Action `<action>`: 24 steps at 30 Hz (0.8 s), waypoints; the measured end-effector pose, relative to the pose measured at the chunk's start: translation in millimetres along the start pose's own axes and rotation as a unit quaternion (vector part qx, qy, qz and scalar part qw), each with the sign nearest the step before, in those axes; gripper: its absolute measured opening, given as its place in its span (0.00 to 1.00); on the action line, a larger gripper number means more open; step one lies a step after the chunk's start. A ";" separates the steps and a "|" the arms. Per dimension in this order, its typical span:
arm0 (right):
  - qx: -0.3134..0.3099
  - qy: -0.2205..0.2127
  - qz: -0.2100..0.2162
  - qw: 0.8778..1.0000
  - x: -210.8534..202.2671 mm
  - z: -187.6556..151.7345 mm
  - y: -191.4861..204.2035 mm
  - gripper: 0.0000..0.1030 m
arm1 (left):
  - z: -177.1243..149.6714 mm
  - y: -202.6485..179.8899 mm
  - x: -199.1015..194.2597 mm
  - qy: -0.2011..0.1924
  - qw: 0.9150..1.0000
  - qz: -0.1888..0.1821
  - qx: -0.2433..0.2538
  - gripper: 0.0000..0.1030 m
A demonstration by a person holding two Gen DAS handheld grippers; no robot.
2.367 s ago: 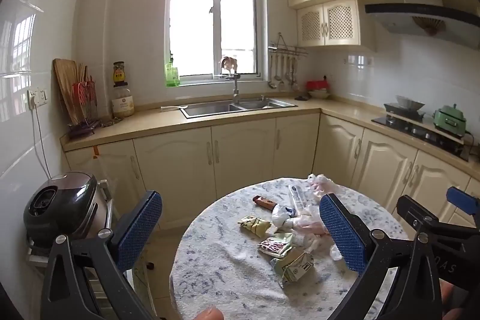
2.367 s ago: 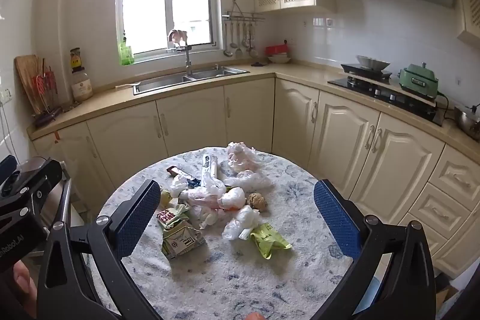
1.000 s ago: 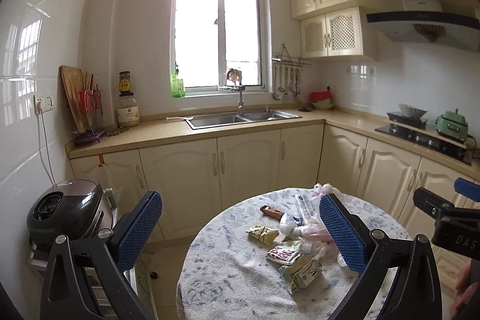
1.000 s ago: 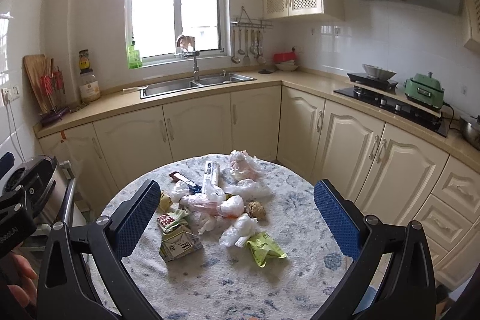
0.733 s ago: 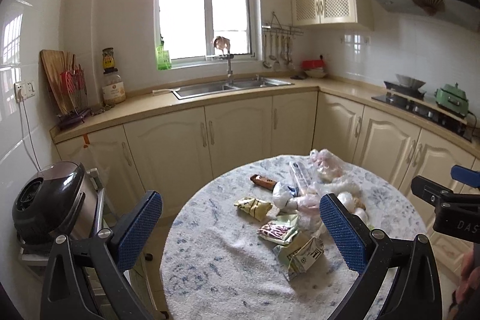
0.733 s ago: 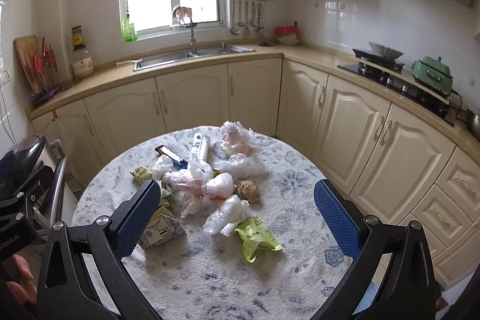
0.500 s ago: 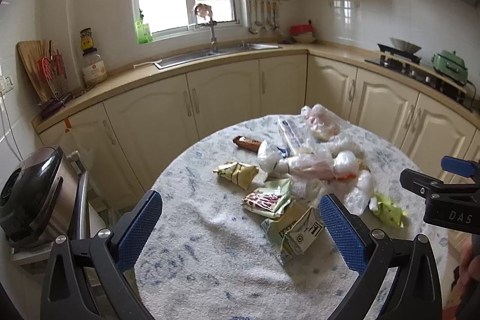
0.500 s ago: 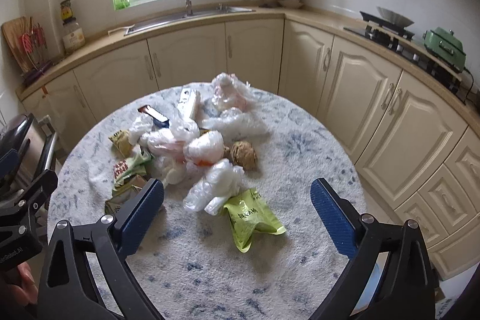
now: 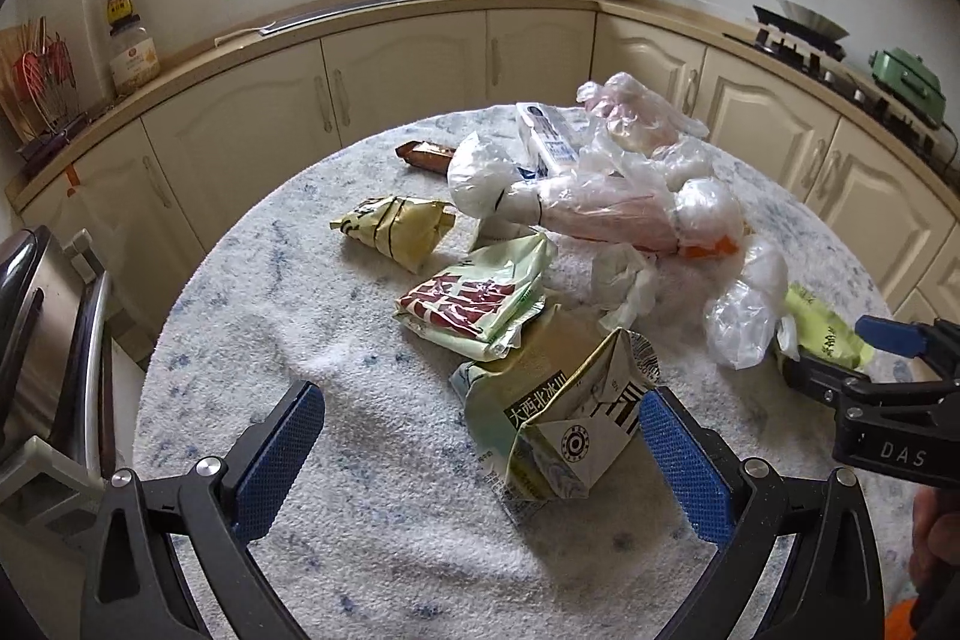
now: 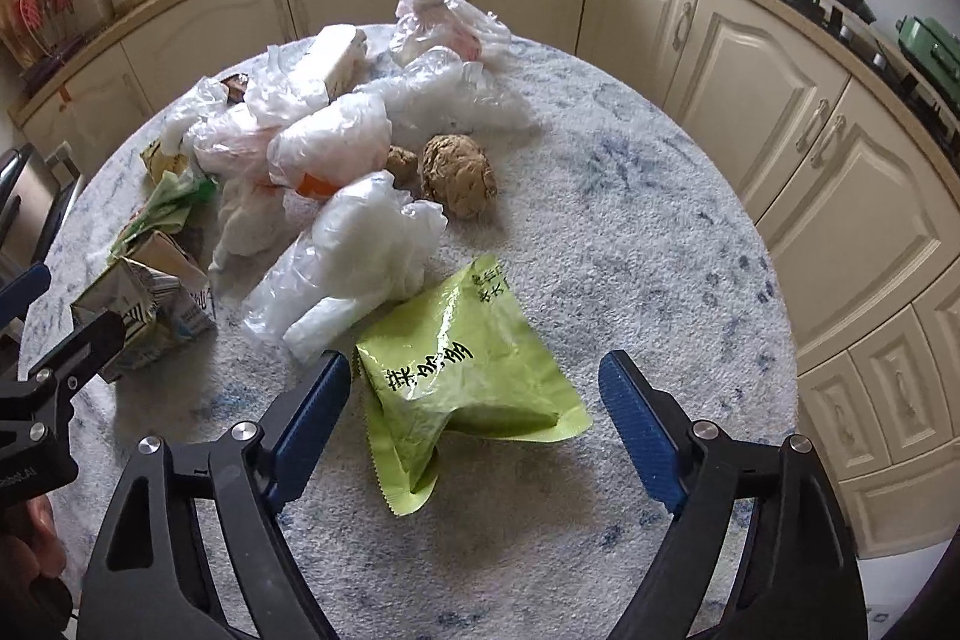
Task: Collect trash
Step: 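Grasp the green packet with the right tool while the left tool grasps the juice carton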
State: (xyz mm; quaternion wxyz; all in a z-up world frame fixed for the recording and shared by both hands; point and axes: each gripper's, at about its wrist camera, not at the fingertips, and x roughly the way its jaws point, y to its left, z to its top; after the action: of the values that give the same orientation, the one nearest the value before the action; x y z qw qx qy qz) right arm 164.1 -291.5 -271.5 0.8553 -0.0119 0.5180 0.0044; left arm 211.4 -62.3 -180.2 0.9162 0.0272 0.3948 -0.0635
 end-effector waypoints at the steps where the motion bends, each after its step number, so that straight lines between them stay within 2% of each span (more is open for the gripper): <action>1: -0.004 0.003 0.001 1.000 3.2 -0.6 0.5 0.81 | 0.9 -0.2 4.9 0.002 1.000 -0.003 -0.001 0.99; 8: -0.008 0.007 0.015 1.000 13.2 0.6 1.5 0.65 | 2.8 4.7 28.5 0.007 0.999 -0.038 -0.025 0.99; 11: -0.011 0.002 0.020 1.000 12.5 1.1 2.0 0.58 | 2.8 7.7 38.4 0.012 0.997 -0.062 -0.037 0.95; 13: -0.009 -0.001 0.023 1.000 11.0 -0.3 0.8 0.55 | -0.3 10.4 42.5 0.018 0.995 -0.091 -0.041 0.82; 16: -0.003 -0.003 0.032 0.999 8.5 -2.5 -4.7 0.48 | -6.5 7.1 47.3 0.027 0.992 -0.118 -0.034 0.73; 20: 0.004 -0.001 0.037 0.999 4.1 -6.5 -10.6 0.37 | -11.8 -8.4 56.3 0.033 0.994 -0.105 -0.004 0.66; 22: 0.013 -0.001 0.045 0.999 2.1 -8.9 -15.4 0.34 | -11.1 -10.5 59.1 0.032 0.992 -0.119 0.000 0.44; 24: 0.023 -0.002 0.054 0.998 1.0 -10.3 -21.5 0.32 | -8.8 -10.7 61.5 0.035 0.991 -0.132 0.000 0.38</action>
State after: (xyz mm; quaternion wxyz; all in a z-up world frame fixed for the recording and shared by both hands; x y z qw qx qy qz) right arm 155.8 -313.2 -276.8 0.8549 0.0361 0.5160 0.0384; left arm 245.4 -77.8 -230.9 0.8853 -0.0228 0.4268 -0.1831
